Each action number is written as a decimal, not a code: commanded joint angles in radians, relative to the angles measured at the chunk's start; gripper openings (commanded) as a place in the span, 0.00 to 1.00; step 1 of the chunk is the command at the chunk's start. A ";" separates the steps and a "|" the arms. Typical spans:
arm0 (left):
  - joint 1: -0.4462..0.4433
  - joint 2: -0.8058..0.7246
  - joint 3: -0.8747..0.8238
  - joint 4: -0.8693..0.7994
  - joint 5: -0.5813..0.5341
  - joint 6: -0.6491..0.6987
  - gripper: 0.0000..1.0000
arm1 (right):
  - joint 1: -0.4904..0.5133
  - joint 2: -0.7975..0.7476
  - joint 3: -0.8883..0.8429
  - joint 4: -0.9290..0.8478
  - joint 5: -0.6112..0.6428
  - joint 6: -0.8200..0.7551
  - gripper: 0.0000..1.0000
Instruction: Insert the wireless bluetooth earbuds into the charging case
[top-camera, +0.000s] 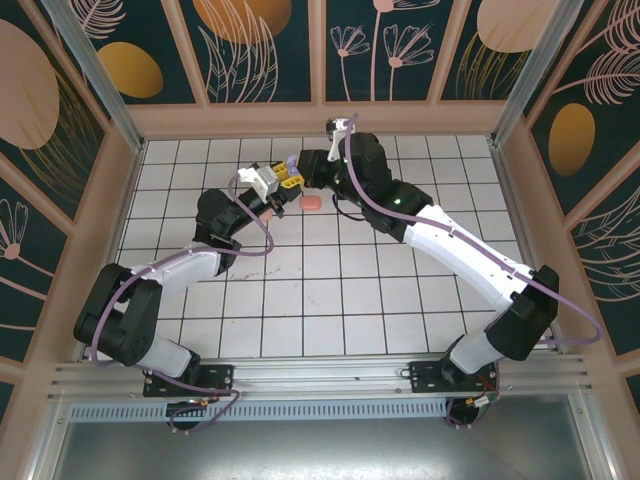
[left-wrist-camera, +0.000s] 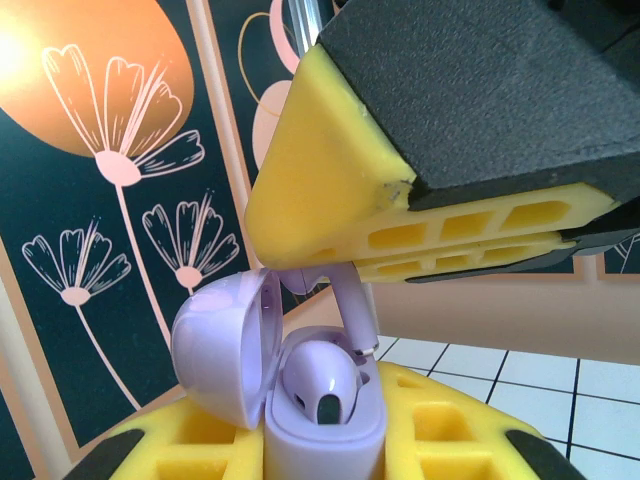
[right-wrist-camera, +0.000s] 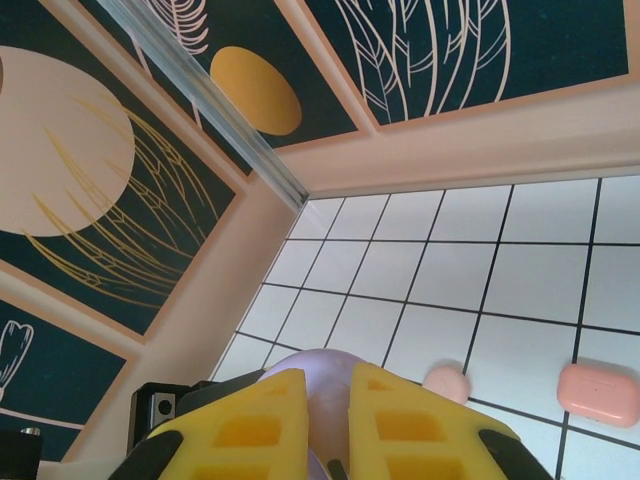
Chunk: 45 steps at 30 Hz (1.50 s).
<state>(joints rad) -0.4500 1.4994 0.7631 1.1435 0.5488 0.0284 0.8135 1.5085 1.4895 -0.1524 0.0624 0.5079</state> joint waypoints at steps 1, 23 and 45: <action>-0.005 -0.002 0.022 0.065 0.038 -0.012 0.00 | 0.012 0.030 -0.007 0.034 0.011 0.029 0.13; -0.006 -0.020 0.018 0.079 0.017 -0.021 0.01 | 0.153 0.024 -0.142 0.127 0.216 -0.166 0.12; -0.006 0.001 0.015 0.058 0.019 -0.024 0.01 | 0.039 -0.119 -0.024 0.103 0.045 -0.033 0.51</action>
<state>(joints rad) -0.4511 1.5009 0.7616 1.1507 0.5495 0.0032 0.8768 1.4536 1.4109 -0.0471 0.1772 0.4408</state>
